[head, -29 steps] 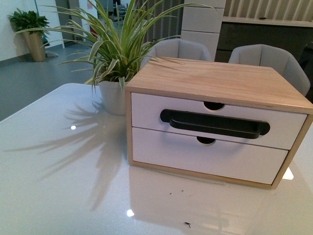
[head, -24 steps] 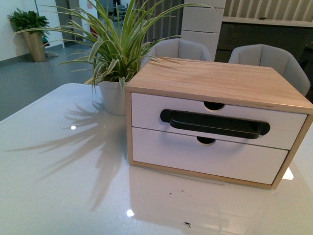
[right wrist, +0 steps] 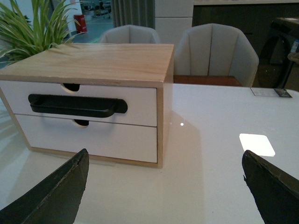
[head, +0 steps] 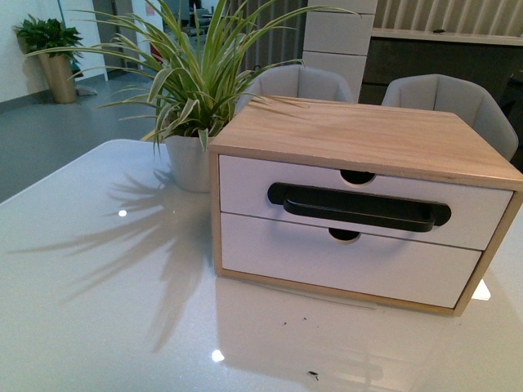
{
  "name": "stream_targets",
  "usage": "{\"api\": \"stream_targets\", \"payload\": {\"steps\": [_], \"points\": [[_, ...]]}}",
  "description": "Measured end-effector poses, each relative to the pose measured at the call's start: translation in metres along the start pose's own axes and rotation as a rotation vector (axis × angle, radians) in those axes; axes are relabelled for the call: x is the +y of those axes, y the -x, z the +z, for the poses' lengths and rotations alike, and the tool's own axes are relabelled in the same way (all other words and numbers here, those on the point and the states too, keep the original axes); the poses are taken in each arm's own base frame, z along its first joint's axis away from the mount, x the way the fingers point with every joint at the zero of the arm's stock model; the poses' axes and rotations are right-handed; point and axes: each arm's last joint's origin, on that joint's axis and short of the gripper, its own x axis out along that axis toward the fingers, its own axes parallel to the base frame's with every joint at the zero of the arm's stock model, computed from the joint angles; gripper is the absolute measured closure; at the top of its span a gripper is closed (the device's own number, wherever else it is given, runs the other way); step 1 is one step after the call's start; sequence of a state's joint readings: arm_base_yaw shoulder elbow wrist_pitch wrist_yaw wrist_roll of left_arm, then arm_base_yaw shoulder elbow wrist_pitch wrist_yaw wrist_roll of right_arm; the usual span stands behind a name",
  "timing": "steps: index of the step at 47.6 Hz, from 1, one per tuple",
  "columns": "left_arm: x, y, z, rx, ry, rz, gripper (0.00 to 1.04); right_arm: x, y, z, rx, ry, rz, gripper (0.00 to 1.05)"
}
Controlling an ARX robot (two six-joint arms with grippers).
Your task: Pull drawer
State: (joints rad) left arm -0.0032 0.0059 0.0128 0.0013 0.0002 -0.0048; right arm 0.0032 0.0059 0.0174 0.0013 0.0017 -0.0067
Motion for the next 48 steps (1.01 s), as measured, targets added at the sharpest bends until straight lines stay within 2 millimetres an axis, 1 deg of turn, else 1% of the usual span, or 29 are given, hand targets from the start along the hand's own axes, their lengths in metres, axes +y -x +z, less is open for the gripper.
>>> {"api": "stream_targets", "payload": {"steps": [42, 43, 46, 48], "points": [[0.0, 0.0, 0.0, 0.0, 0.0, 0.0, 0.07, 0.0, 0.0, 0.0, 0.0, 0.0, 0.0, 0.09], [0.0, 0.0, 0.0, 0.0, 0.0, 0.0, 0.07, -0.0001, 0.0, 0.0, 0.0, -0.001, -0.006, 0.09], [0.0003, -0.0015, 0.0031, -0.027, -0.028, 0.07, 0.07, 0.0004, -0.0039, 0.0013, 0.006, -0.022, -0.185, 0.09], [-0.0005, -0.004, 0.005, -0.04, -0.037, 0.074, 0.07, 0.0, -0.0072, 0.0018, 0.022, -0.023, -0.234, 0.09]]}}
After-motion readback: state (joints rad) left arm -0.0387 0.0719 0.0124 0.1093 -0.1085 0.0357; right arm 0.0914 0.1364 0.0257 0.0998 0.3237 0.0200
